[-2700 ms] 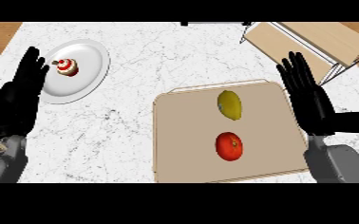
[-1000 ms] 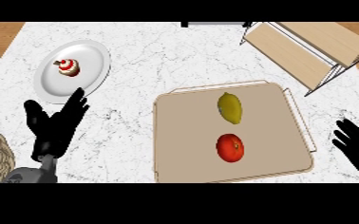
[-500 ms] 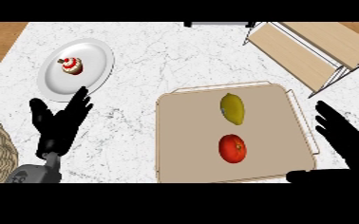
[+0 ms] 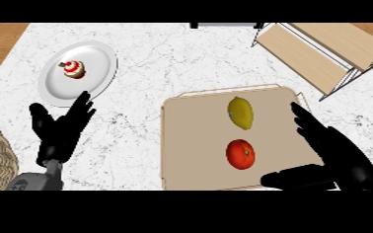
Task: Pick the tomato from the tray and place it in the tiered shelf
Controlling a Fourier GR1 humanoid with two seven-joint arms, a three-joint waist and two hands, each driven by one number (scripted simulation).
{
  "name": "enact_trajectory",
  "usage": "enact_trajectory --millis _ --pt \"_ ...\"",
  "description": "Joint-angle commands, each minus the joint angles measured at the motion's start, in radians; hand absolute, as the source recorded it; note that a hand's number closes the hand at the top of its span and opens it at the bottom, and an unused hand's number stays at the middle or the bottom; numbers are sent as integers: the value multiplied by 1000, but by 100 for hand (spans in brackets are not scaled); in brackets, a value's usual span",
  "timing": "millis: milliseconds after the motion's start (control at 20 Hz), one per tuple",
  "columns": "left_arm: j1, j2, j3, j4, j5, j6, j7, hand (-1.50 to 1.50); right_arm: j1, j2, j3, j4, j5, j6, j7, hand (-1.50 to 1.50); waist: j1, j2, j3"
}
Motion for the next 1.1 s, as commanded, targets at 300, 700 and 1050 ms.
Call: enact_trajectory --millis 300,700,1050 --pt "38 -29 -8 4 -31 -1 57 0 -34 70 70 65 142 -9 131 -150 -9 7 -9" --pt "12 -29 42 91 -38 -49 7 0 -29 182 134 142 244 -25 114 -150 -12 9 -9" --pt "-5 -51 53 40 -43 -20 66 0 -37 221 168 173 355 -25 193 -150 -13 7 -9"
